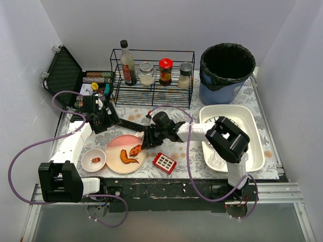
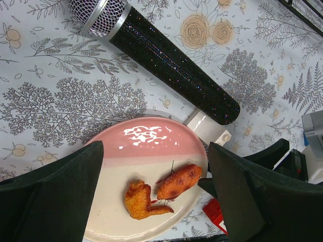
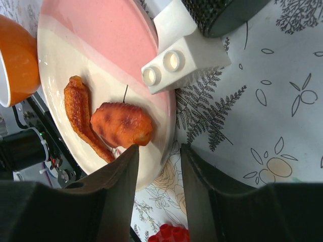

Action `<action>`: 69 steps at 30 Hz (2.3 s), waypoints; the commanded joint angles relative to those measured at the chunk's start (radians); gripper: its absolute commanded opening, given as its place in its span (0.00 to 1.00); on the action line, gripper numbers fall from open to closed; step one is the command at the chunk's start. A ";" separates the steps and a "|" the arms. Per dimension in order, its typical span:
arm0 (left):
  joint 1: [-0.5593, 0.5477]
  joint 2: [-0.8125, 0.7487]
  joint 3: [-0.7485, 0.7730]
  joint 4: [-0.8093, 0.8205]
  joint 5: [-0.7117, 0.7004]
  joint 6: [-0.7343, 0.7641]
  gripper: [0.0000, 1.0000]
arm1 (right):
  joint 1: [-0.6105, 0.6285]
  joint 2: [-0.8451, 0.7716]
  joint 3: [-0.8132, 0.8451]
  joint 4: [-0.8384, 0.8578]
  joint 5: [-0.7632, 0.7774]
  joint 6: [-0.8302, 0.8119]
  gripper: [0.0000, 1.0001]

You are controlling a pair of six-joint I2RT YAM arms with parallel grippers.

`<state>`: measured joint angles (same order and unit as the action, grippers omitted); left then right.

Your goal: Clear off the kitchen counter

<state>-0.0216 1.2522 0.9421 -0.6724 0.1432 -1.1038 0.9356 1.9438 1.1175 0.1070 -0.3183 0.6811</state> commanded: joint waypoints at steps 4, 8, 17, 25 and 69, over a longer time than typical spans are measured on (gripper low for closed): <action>0.005 -0.011 -0.002 0.010 0.007 0.010 0.85 | 0.017 0.046 0.033 -0.043 0.025 -0.005 0.37; 0.003 -0.013 -0.003 0.010 0.006 0.010 0.85 | 0.020 0.052 0.034 -0.061 0.038 -0.011 0.31; 0.003 -0.013 -0.006 0.011 0.009 0.009 0.85 | 0.028 0.060 0.056 -0.090 0.050 -0.034 0.33; 0.003 -0.008 -0.003 0.010 0.003 0.010 0.85 | 0.026 0.021 0.015 -0.093 0.145 0.015 0.01; -0.219 0.173 -0.095 0.158 0.064 -0.067 0.67 | -0.339 -0.312 -0.361 -0.014 0.136 0.055 0.01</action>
<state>-0.2333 1.4353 0.8764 -0.5690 0.1936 -1.1461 0.6079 1.6485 0.7830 0.0490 -0.1600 0.7620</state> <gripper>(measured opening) 0.672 0.042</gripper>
